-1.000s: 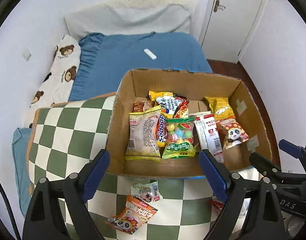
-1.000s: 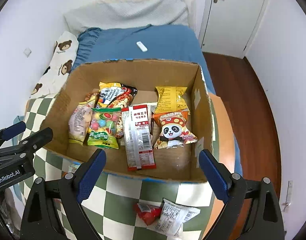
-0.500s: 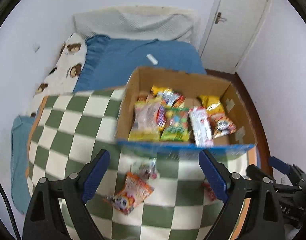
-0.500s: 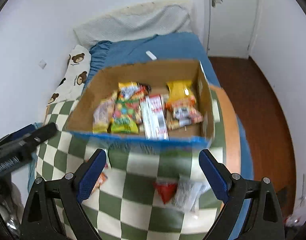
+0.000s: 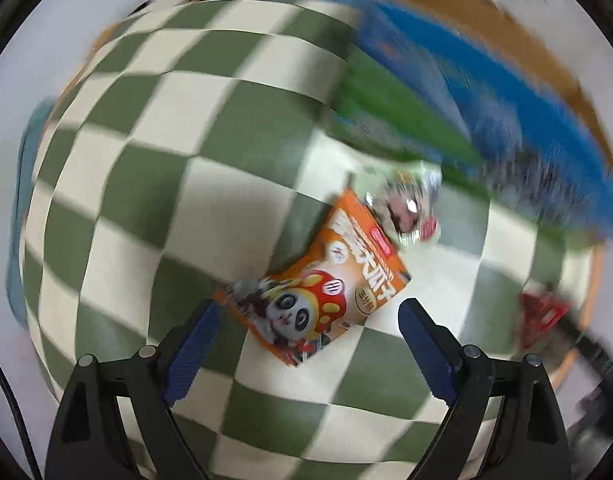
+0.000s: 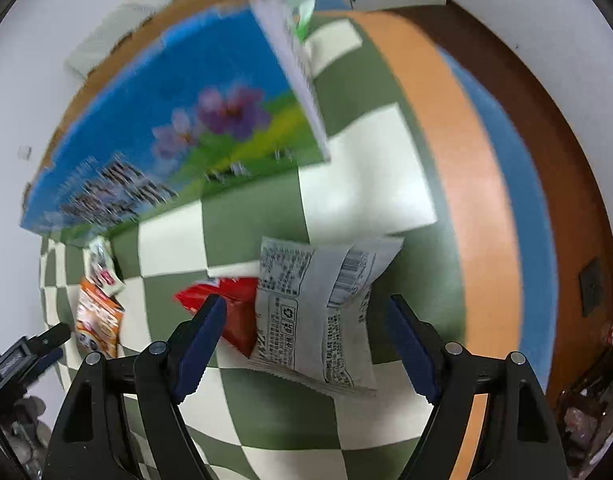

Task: Organize snacks
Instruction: 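Grasp the orange panda seed bag with left tool while right tool grasps white bun, then carry seed bag and white bun into the box with both tools, release, then move both tools back over the last two candies on the mat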

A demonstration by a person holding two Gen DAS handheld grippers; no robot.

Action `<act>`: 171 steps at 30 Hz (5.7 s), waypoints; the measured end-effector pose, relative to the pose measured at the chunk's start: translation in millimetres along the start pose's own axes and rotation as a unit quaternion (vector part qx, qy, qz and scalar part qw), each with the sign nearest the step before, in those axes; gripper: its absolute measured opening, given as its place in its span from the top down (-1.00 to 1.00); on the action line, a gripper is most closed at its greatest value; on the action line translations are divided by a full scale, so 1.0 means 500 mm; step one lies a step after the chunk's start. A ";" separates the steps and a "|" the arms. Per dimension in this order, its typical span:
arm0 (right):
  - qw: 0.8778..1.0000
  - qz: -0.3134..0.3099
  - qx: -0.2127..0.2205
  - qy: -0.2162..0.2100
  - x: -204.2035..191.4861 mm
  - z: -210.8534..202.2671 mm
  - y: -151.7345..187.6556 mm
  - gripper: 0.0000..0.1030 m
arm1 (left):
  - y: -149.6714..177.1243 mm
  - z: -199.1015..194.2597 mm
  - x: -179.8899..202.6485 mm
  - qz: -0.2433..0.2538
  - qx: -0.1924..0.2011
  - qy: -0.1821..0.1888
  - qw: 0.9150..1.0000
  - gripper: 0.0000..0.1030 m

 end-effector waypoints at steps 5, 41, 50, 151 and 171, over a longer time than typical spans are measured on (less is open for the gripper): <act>1.000 -0.023 -0.011 0.017 -0.017 0.043 0.002 -0.62 | 0.006 0.054 0.087 0.165 -0.005 -0.070 0.984 -0.77; 0.992 -0.114 -0.051 0.028 -0.152 0.075 0.286 -0.20 | 0.274 0.114 -0.012 0.085 -0.096 0.020 0.992 -0.20; 0.993 -0.108 -0.041 0.021 -0.141 0.061 0.292 -0.13 | 0.307 0.114 -0.037 0.029 -0.089 0.022 0.995 -0.11; 0.961 -0.150 0.219 0.075 -0.262 -0.364 -0.132 -0.95 | -0.129 -0.420 0.137 0.105 0.249 0.074 0.960 -0.84; 0.995 -0.093 0.039 -0.004 -0.208 0.002 -0.014 -0.48 | -0.065 -0.094 0.066 0.067 0.083 0.033 0.994 -0.84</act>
Point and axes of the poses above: each gripper's, at about its wrist camera, not at the fingertips, and z roughly the way its jaws point, x to its right, y to its underside, the point moved 5 cm from there along z, roughly the way its jaws point, and after that the axes turned 5 degrees about -z, right-handed, at the moved point
